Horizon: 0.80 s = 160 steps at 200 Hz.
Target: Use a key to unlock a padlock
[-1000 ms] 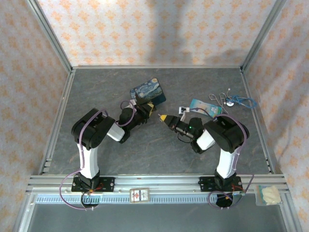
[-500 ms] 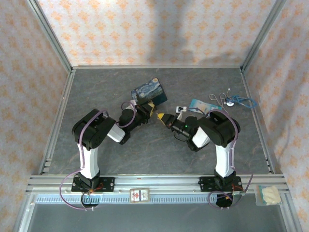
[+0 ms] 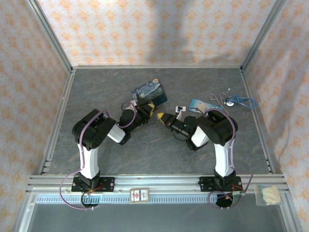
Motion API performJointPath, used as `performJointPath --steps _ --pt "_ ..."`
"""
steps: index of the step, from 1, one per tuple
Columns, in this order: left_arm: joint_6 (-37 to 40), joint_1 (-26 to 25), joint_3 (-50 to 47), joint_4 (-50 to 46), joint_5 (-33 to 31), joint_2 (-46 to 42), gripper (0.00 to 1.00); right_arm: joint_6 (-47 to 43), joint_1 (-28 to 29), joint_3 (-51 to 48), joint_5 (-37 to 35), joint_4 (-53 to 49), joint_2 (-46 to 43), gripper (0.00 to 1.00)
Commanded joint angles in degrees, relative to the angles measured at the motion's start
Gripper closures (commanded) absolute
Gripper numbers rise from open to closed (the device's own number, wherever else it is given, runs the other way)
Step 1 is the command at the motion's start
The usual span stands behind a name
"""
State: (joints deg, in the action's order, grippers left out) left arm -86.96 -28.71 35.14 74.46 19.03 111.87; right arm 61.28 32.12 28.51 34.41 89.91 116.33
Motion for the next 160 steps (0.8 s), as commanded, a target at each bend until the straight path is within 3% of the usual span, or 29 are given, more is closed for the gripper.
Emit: performJointPath --steps 1,160 --pt "-0.23 -0.70 0.17 4.87 -0.70 -1.85 1.00 0.46 0.31 1.27 -0.05 12.57 0.67 1.00" --pt "0.10 -0.98 0.04 4.38 -1.10 -1.61 1.00 -1.08 0.58 -2.24 -1.20 17.43 -2.34 1.00"
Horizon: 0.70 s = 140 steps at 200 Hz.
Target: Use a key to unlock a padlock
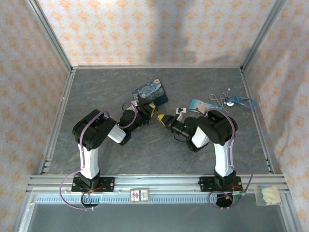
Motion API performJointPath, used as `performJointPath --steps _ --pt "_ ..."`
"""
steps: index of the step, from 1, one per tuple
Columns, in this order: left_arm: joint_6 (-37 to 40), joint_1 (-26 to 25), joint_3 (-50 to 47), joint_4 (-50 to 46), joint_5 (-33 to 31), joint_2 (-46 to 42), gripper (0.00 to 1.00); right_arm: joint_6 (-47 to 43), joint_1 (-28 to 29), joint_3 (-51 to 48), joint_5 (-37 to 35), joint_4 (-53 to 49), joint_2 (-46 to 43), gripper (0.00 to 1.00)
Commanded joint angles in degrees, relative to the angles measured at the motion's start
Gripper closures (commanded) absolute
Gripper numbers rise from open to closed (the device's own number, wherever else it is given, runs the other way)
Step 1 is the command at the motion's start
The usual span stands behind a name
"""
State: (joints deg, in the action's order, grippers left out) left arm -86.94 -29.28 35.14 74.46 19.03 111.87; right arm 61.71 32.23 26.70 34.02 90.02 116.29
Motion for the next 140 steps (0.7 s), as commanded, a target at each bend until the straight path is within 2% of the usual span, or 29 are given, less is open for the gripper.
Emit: performJointPath --steps 1,140 --pt "0.05 -0.37 0.08 4.38 -1.10 -1.64 1.00 -1.55 0.47 -0.38 -0.80 17.31 -2.30 1.00" --pt "0.09 -0.65 0.02 4.13 -0.91 -2.19 1.00 -1.66 0.47 3.43 -0.36 17.38 -1.62 1.00"
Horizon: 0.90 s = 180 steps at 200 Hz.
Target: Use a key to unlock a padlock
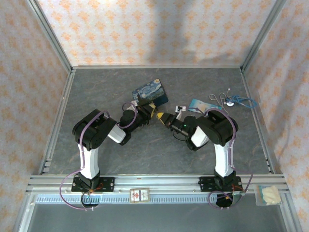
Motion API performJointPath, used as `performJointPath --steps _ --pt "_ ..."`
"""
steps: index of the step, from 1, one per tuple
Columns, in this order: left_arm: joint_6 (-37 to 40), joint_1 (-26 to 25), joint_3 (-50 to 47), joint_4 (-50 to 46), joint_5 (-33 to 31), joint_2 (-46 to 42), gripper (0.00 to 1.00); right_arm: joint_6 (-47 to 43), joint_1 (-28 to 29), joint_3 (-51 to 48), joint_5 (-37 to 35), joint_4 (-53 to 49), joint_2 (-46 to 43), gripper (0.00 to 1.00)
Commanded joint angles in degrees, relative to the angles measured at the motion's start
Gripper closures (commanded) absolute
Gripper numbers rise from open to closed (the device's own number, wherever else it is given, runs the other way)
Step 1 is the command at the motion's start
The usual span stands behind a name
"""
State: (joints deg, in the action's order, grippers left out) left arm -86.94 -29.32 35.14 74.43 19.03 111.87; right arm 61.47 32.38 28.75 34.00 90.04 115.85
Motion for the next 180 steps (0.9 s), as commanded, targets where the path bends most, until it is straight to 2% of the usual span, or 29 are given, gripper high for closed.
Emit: performJointPath --steps 1,180 --pt "0.09 -0.58 -0.02 4.10 -0.92 -2.19 1.00 -1.43 0.36 1.38 -0.29 17.27 -1.26 1.00" --pt "-0.09 -0.69 -0.42 4.66 -1.18 -1.94 1.00 -1.00 -0.38 -0.76 -0.60 17.36 -3.05 1.00"
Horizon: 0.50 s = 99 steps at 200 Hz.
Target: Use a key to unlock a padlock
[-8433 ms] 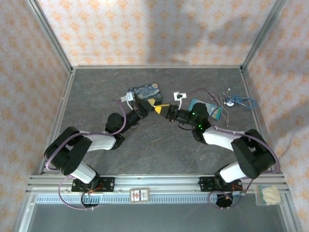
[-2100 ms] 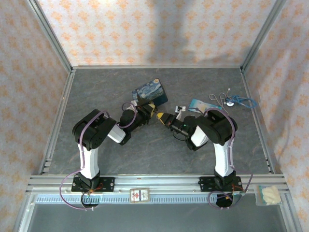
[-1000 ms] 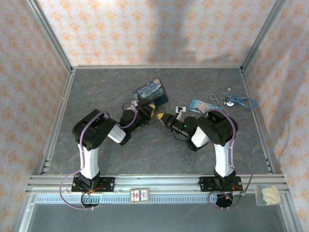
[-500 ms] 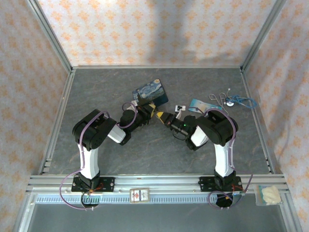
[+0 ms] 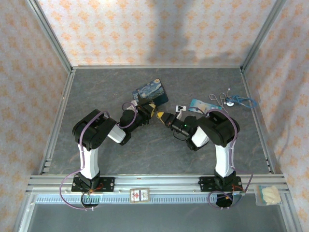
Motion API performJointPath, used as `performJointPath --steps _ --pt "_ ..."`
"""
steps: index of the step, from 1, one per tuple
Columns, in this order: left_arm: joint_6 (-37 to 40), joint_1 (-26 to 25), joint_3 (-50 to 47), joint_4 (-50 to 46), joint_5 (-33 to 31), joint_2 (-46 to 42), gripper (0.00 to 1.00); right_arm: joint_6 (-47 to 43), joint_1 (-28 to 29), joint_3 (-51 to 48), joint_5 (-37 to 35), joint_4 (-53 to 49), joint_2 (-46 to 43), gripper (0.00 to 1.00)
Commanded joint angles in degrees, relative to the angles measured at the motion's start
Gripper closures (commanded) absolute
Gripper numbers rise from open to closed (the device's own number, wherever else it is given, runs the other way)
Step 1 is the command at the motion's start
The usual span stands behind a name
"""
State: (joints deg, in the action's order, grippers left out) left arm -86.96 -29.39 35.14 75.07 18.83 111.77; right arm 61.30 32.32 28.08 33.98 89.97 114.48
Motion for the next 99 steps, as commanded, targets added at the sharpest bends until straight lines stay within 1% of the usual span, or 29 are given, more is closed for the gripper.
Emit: performJointPath --steps 1,41,99 --pt "-0.06 -0.60 -0.46 4.03 -0.99 -1.87 1.00 -0.83 -0.32 -0.06 -0.58 17.43 -1.74 1.00" --pt "-0.41 -0.60 -0.69 4.69 -1.16 -1.38 1.00 -1.27 -0.29 -1.26 -0.71 16.91 -3.25 1.00" --pt "-0.58 -0.63 -0.86 4.81 -1.14 -1.37 1.00 -1.03 -0.23 -2.14 -1.27 17.44 -3.16 1.00"
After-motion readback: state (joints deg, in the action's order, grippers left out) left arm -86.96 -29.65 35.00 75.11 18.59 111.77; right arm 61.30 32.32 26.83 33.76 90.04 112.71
